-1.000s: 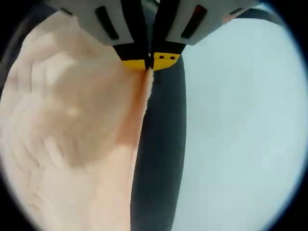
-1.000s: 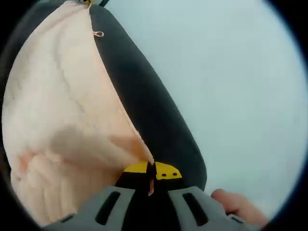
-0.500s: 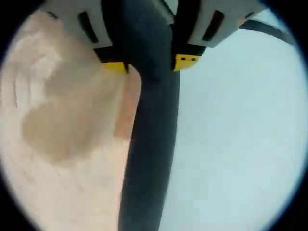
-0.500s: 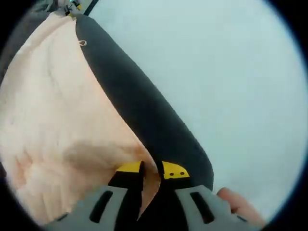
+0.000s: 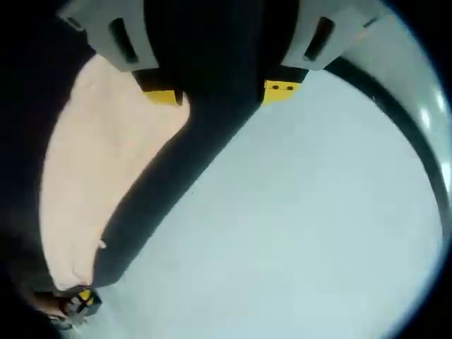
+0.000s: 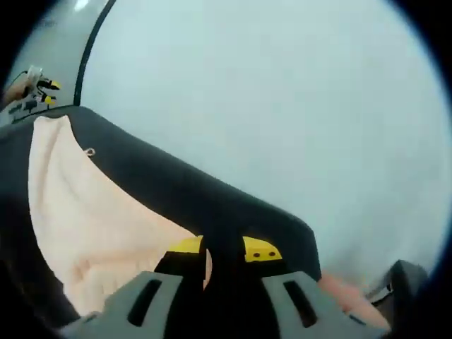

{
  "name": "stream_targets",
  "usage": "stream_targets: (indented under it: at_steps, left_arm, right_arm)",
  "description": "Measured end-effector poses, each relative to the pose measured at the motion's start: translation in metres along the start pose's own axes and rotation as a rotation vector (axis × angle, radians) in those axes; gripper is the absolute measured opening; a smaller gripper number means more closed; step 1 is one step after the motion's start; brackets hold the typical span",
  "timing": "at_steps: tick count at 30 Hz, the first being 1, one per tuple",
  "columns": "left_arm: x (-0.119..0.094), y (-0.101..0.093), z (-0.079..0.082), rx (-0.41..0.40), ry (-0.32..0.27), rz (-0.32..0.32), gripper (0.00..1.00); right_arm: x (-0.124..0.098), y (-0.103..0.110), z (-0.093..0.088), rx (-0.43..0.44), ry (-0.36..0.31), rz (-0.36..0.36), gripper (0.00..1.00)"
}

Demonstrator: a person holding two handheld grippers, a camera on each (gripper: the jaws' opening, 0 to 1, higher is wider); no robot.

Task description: Fold the towel on the table until its edges align and the towel forms a compact rectangular stack.

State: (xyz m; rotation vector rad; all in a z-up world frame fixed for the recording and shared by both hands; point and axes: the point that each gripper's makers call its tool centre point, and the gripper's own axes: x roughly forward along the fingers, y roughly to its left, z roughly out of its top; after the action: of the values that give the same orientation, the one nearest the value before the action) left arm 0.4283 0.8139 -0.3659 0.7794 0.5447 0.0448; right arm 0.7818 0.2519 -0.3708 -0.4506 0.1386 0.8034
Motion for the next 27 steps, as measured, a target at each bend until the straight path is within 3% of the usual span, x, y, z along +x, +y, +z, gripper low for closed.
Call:
stream_targets:
  at_steps: [3,5,8,10,12,15,18,21,27]
  left_arm:
    - [-0.019,-0.031,0.005,0.157,-0.015,-0.053,0.37]
    - [-0.028,-0.05,-0.001,0.268,0.021,-0.07,0.34]
    - [-0.036,-0.079,-0.012,0.51,0.101,-0.077,0.33]
    - [-0.036,-0.093,-0.018,0.582,0.136,-0.071,0.34]
    - [-0.032,-0.095,-0.025,0.616,0.148,-0.046,0.35]
    - [-0.025,-0.093,-0.034,0.638,0.177,-0.02,0.35]
    - [-0.02,-0.092,-0.039,0.643,0.195,-0.011,0.35]
    - [-0.023,-0.103,-0.029,0.655,0.198,0.0,0.35]
    - [-0.004,-0.093,-0.039,0.647,0.25,0.041,0.29]
  right_arm:
    - [-0.027,0.014,0.02,-0.066,-0.076,0.025,0.15]
    - [-0.05,0.038,0.022,-0.188,-0.085,0.059,0.14]
    - [-0.077,0.074,0.004,-0.383,-0.054,0.094,0.14]
    - [-0.086,0.086,-0.017,-0.545,-0.001,0.063,0.14]
    - [-0.086,0.095,-0.038,-0.648,0.032,0.062,0.17]
    - [-0.084,0.104,-0.072,-0.687,0.108,0.081,0.21]
    - [-0.085,0.107,-0.078,-0.749,0.113,0.059,0.22]
    - [-0.085,0.11,-0.075,-0.759,0.088,0.05,0.22]
    - [-0.071,0.101,-0.073,-0.827,0.09,0.02,0.22]
